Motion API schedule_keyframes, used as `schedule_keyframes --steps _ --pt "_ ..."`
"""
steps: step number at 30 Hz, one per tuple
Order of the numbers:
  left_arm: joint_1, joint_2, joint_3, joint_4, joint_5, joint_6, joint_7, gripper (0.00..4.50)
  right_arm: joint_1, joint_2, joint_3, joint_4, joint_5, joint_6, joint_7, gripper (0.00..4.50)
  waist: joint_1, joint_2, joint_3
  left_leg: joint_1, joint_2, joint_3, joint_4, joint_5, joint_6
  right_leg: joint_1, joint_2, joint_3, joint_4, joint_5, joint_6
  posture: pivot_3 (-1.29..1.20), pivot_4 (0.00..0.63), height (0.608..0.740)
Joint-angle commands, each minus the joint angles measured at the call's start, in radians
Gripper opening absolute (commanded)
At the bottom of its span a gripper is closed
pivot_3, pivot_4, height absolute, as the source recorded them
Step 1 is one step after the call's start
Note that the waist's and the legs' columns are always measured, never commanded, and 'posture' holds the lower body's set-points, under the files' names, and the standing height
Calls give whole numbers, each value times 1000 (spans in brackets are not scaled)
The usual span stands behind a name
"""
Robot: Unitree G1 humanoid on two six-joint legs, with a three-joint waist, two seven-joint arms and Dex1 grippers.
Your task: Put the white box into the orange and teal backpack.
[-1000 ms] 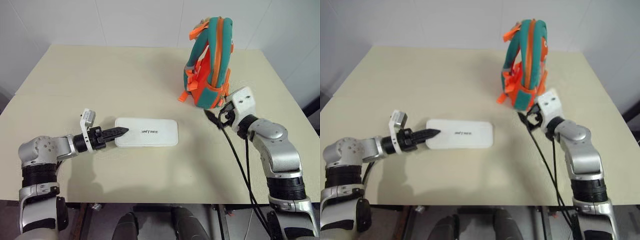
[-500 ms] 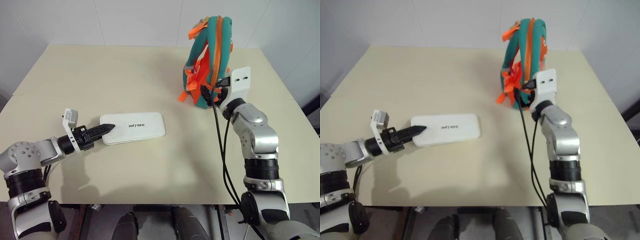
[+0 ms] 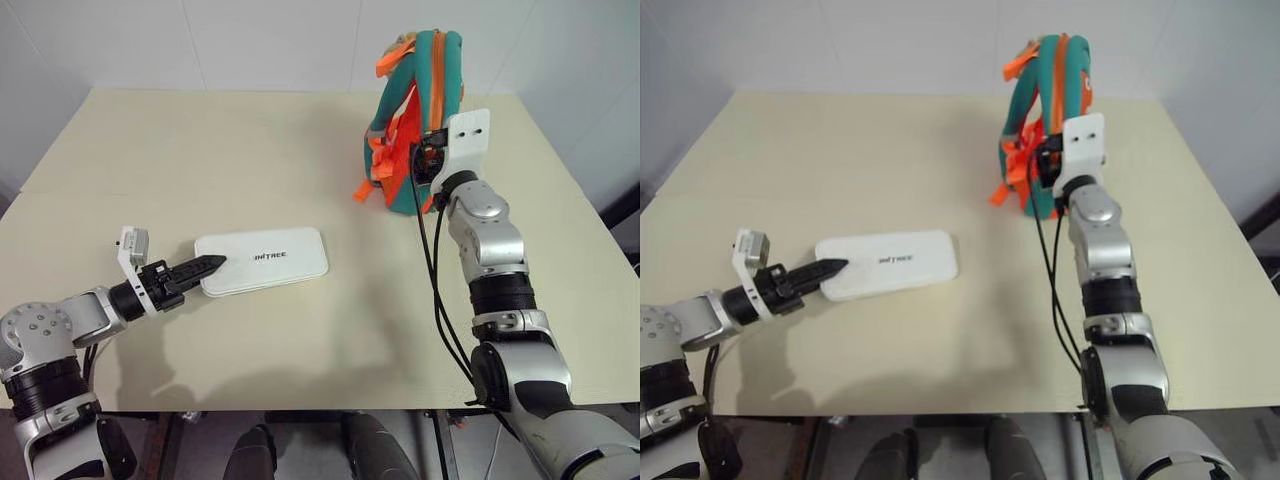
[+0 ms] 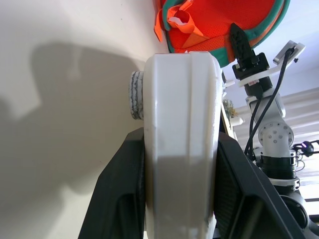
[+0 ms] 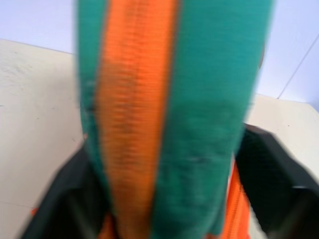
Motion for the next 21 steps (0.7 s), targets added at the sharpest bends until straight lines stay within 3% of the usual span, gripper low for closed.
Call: schedule_keyframes --steps 1,6,8,13,21 --pt "6 3 35 -31 -34 0 18 1320 -18 -5 -5 -15 -1 -14 -5 2253 -2 0 0 0 0 0 0 0 0 0 0 0 0 0 0 0 150 740" --pt "4 17 50 -17 -43 -13 34 1320 14 -17 -5 -89 27 39 50 535 -4 0 0 0 0 0 0 0 0 0 0 0 1 0 0 0 150 740" --pt "-3 24 55 -5 -44 -18 37 1320 36 -24 0 -139 42 72 88 96 -4 0 0 0 0 0 0 0 0 0 0 0 0 0 0 0 150 740" --pt "-34 31 53 30 -50 -10 42 1319 170 -84 26 -415 123 251 247 61 -1 0 0 0 0 -1 -3 0 -1 0 0 -1 -2 0 0 0 150 740" --pt "-102 25 85 96 -74 10 70 1319 349 -223 -14 -751 272 520 382 61 9 0 0 0 0 -1 -4 0 -1 0 0 -1 -4 0 0 0 150 740"
